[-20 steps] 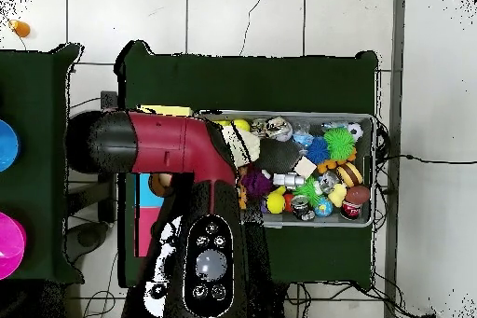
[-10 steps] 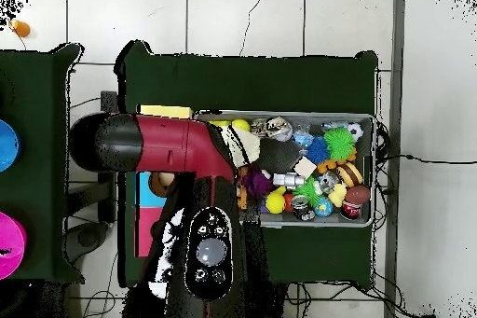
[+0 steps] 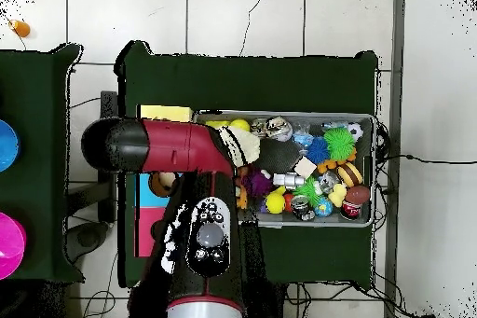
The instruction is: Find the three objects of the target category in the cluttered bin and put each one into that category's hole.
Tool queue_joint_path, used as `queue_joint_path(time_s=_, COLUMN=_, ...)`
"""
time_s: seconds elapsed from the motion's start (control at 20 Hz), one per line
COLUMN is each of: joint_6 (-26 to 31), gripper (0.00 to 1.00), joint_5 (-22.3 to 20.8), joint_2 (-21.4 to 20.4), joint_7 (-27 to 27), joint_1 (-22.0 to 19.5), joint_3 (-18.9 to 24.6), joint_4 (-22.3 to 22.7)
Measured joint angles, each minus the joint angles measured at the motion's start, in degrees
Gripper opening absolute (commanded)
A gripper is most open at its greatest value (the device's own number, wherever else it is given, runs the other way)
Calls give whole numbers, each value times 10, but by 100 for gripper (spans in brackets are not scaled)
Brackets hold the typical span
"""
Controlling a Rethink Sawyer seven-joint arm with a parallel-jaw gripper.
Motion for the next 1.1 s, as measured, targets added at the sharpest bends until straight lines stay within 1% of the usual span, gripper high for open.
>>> queue_joint_path(time_s=0.55, joint_6=-16, gripper=0, joint_5=-1, joint_2=30, joint_7=0, joint_1=-6, joint_3=4, joint_4=2)
queue_joint_path(time_s=1.1, joint_6=-52, gripper=0, joint_5=-1, joint_2=44, joint_7=0, joint_1=-31, joint_3=34, joint_4=3)
